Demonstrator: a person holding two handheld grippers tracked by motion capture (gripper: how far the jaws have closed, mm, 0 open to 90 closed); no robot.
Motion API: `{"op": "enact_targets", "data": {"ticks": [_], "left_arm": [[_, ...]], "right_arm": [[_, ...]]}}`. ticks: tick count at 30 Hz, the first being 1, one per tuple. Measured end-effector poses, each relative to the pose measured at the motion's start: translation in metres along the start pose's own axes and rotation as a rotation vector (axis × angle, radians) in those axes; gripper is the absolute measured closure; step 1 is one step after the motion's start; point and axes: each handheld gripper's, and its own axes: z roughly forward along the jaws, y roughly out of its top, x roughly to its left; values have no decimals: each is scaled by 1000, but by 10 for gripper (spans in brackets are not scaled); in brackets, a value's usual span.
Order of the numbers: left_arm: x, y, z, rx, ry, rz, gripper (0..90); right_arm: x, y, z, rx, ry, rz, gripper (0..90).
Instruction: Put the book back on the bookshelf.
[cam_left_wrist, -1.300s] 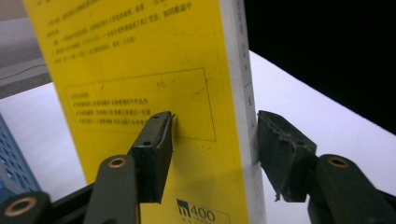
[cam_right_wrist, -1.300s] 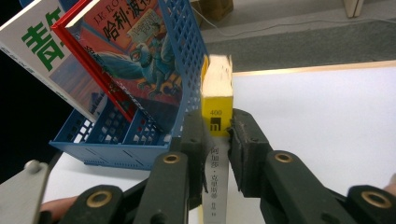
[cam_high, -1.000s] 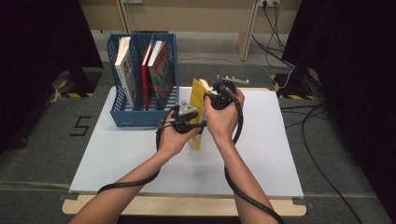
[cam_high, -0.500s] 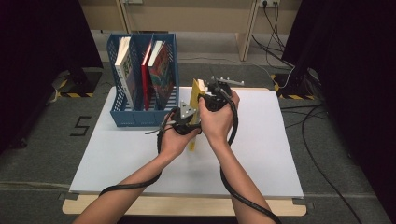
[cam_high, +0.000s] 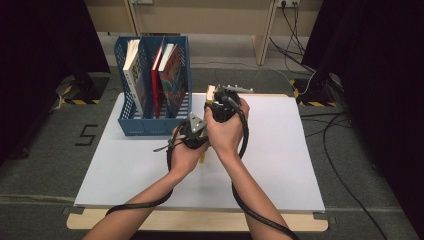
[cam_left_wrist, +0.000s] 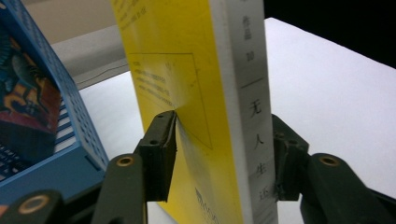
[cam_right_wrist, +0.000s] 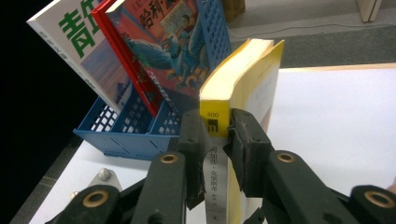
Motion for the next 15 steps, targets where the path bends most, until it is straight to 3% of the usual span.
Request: {"op": "enact_targets", "data": {"ticks": [3, 7, 8, 9, 15], "left_arm": [[1, -1, -4, 1, 15, 9, 562], [4, -7, -9, -14, 32, 13, 706], [10, -10, -9, -20, 4, -18, 735], [14, -12, -10, -30, -6, -40, 745], [26, -14, -20, -61, -5, -23, 755]], "right_arm": [[2, 0, 1, 2, 5, 5, 751], [5, -1, 3, 9, 7, 5, 730], [6, -1, 4, 12, 5, 5, 746], [6, -1, 4, 24, 0, 1, 752], [5, 1, -4, 14, 55, -4, 699]]}}
